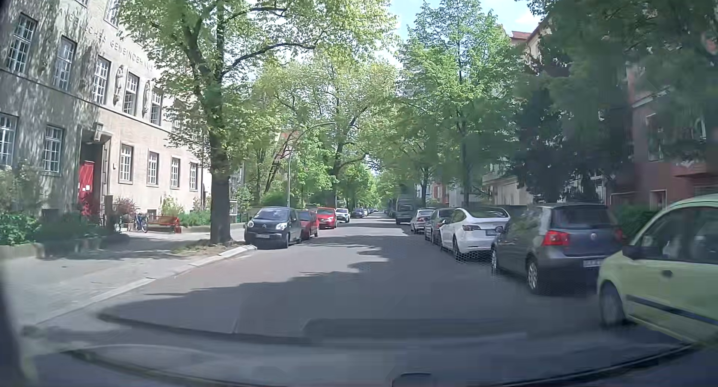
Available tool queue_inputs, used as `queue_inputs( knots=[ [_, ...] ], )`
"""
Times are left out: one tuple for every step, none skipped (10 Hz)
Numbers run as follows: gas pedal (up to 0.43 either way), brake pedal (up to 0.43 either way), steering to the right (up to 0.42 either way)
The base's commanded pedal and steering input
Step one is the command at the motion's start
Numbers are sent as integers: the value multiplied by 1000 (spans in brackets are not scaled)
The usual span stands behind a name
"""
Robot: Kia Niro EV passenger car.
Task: Follow the waypoints while adhering to traffic rules and regulations
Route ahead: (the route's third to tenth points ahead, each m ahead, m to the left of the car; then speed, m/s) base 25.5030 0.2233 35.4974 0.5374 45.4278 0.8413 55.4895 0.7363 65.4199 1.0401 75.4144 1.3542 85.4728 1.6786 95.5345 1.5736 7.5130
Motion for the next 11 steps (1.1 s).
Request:
queue_inputs(
  knots=[
    [480,18,1],
    [480,18,1],
    [480,18,-2],
    [480,18,-4],
    [480,18,-4],
    [480,18,-7],
    [480,18,-8],
    [480,18,-7],
    [480,18,-8],
    [480,18,-8],
    [480,18,-7]
  ],
)
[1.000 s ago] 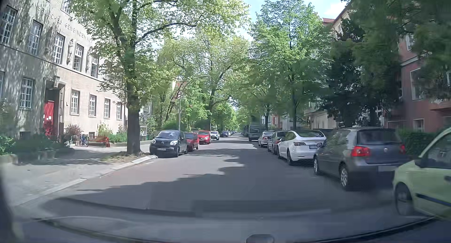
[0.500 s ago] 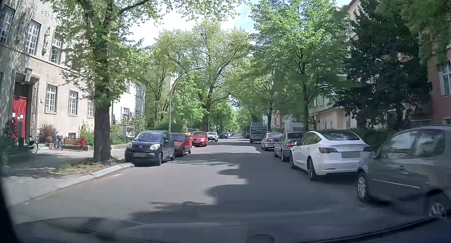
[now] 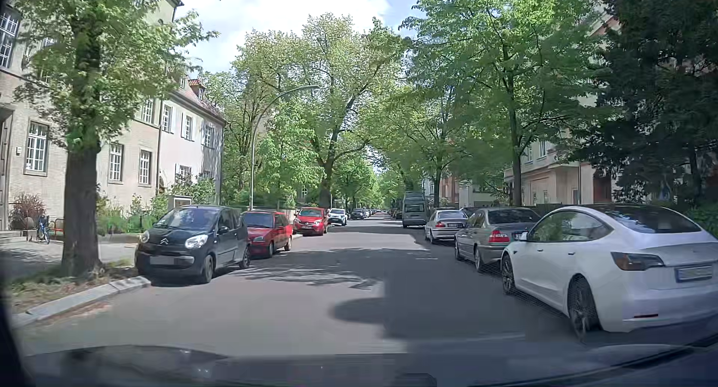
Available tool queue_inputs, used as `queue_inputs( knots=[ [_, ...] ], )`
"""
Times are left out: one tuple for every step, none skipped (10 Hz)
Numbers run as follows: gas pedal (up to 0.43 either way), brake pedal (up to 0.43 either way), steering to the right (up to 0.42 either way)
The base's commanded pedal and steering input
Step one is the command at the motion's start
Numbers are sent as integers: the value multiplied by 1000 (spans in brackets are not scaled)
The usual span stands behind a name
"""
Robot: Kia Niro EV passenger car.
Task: Follow the waypoints while adhering to traffic rules and regulations
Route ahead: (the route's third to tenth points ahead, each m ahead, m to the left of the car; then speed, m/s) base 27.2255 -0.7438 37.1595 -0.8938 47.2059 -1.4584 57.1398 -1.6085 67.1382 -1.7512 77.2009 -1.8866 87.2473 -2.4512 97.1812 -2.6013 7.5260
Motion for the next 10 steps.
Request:
queue_inputs(
  knots=[
    [480,18,-8],
    [480,18,-6],
    [480,18,-5],
    [480,18,-3],
    [480,18,0],
    [480,18,0],
    [480,18,0],
    [480,18,0],
    [480,18,-1],
    [480,18,-1]
  ],
)
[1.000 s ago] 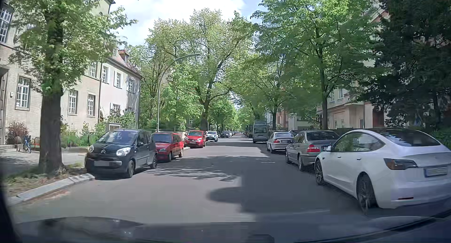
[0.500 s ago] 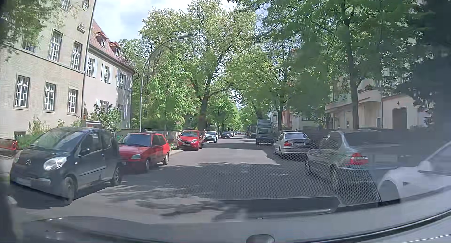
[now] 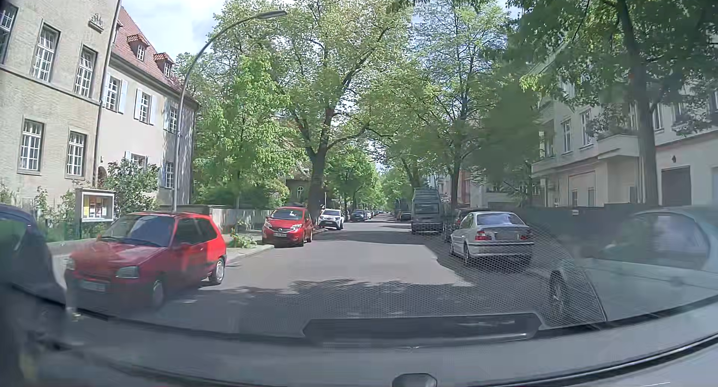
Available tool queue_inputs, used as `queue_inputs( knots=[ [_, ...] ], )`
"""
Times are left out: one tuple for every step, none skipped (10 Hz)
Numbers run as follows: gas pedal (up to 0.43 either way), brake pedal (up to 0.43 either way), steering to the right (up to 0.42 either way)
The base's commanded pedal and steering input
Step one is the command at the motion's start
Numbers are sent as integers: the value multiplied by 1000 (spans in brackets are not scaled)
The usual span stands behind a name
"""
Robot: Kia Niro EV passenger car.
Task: Follow the waypoints while adhering to traffic rules and regulations
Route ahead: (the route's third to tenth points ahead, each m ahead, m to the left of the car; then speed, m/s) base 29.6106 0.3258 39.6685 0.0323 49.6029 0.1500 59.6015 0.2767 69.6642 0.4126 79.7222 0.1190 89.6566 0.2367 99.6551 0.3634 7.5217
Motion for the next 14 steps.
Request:
queue_inputs(
  knots=[
    [480,18,-1],
    [480,18,-1],
    [480,18,0],
    [480,18,0],
    [480,18,-1],
    [480,18,-1],
    [480,18,0],
    [480,18,-1],
    [480,18,0],
    [480,18,0],
    [480,18,0],
    [480,18,0],
    [480,18,0],
    [480,18,0]
  ],
)
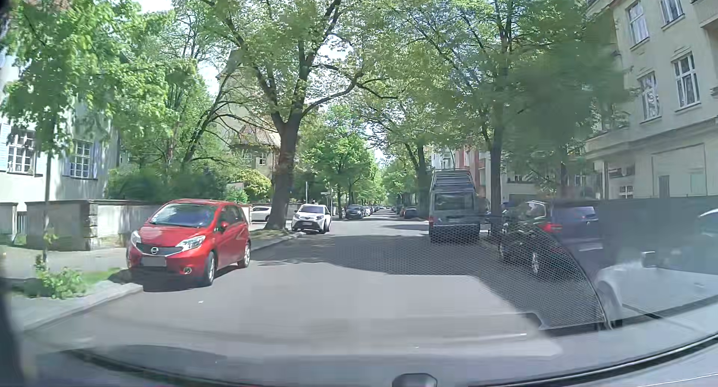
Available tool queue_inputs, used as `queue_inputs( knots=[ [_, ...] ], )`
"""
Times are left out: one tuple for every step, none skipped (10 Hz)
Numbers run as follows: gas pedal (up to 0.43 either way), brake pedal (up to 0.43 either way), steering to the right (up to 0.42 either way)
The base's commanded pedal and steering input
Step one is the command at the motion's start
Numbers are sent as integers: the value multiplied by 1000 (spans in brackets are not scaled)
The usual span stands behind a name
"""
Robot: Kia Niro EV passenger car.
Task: Follow the waypoints while adhering to traffic rules and regulations
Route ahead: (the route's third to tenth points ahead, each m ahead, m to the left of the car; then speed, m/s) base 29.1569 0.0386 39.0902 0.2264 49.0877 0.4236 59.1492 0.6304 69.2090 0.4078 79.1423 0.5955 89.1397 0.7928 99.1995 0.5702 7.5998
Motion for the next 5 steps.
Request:
queue_inputs(
  knots=[
    [480,18,1],
    [480,18,1],
    [480,18,1],
    [429,18,1],
    [358,18,1]
  ],
)
